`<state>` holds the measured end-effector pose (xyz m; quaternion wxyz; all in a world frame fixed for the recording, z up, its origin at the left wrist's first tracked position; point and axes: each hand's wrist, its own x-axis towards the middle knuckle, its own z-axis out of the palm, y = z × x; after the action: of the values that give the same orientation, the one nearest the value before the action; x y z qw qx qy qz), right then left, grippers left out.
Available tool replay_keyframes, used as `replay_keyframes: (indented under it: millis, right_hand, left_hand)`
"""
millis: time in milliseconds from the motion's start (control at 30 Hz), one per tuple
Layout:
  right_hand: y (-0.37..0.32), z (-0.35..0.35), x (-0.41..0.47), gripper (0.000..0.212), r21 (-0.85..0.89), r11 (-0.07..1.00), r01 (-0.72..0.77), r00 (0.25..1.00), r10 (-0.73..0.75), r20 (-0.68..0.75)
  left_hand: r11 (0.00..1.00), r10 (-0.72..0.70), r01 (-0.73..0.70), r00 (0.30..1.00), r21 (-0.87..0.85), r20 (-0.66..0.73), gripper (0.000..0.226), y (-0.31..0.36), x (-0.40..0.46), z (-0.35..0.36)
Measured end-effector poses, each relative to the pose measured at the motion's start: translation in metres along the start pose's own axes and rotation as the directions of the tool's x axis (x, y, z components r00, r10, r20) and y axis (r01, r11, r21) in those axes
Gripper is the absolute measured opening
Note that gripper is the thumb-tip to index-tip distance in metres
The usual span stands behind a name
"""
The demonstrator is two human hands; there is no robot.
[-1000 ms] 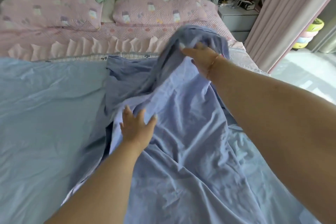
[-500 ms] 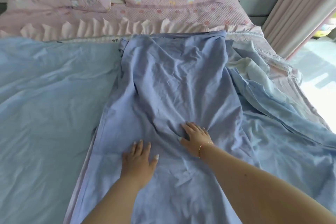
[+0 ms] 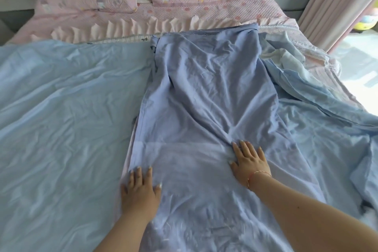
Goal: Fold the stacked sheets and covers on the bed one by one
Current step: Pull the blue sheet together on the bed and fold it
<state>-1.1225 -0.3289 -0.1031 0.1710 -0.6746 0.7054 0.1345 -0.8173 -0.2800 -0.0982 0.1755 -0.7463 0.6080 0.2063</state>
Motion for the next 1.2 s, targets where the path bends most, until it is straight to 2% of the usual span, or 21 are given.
replay_keyframes:
  millis: [167, 333, 467, 533, 633, 700, 800, 867, 900, 1067, 1200]
  right_hand:
    - [-0.013, 0.024, -0.052, 0.064, 0.017, 0.999, -0.038, 0.999, 0.037, 0.039]
    - [-0.005, 0.04, -0.101, 0.062, 0.039, 0.998, -0.045, 0.998, 0.044, 0.037]
    - [0.032, 0.05, -0.142, 0.06, 0.073, 0.986, -0.151, 0.988, 0.152, -0.006]
    - [0.056, 0.06, -0.169, 0.06, 0.169, 0.953, -0.25, 0.966, 0.258, -0.029]
    - [0.086, 0.076, -0.217, 0.056, 0.344, 0.841, -0.418, 0.874, 0.475, -0.101]
    - [0.099, 0.084, -0.241, 0.057, 0.402, 0.749, -0.527, 0.782, 0.612, -0.116]
    - [0.11, 0.1, -0.266, 0.07, 0.584, 0.501, -0.639, 0.642, 0.765, 0.046]
    - [0.113, 0.11, -0.275, 0.075, 0.706, 0.326, -0.629, 0.605, 0.776, 0.18]
    - [0.113, 0.115, -0.279, 0.074, 0.731, 0.296, -0.614, 0.617, 0.758, 0.211]
    - [0.115, 0.111, -0.303, 0.056, 0.708, 0.428, -0.562, 0.723, 0.67, 0.169]
    - [0.124, 0.097, -0.318, 0.048, 0.68, 0.47, -0.563, 0.723, 0.678, 0.13]
  left_hand:
    - [1.0, -0.01, 0.01, 1.0, 0.003, 0.029, 0.067, -0.014, -0.042, 0.02]
    - [0.99, -0.076, 0.076, 0.997, -0.117, 0.009, 0.063, -0.03, -0.083, 0.038]
    - [0.971, -0.155, 0.142, 0.986, -0.194, -0.056, 0.064, -0.045, -0.12, 0.05]
    - [0.937, -0.213, 0.176, 0.973, -0.302, -0.093, 0.07, -0.053, -0.139, 0.063]
    - [0.816, -0.322, 0.221, 0.941, -0.533, -0.103, 0.06, -0.061, -0.171, 0.085]
    - [0.792, -0.357, 0.253, 0.93, -0.556, -0.085, 0.045, -0.063, -0.187, 0.092]
    - [0.793, -0.356, 0.258, 0.931, -0.552, -0.078, 0.034, -0.067, -0.206, 0.098]
    - [0.806, -0.343, 0.247, 0.935, -0.538, -0.084, 0.034, -0.07, -0.217, 0.103]
    - [0.809, -0.338, 0.241, 0.937, -0.537, -0.089, 0.035, -0.072, -0.221, 0.104]
    - [0.808, -0.295, 0.134, 0.935, -0.574, -0.197, 0.027, -0.081, -0.234, 0.098]
    - [0.756, -0.407, 0.222, 0.896, -0.616, -0.177, 0.019, -0.119, -0.239, 0.094]
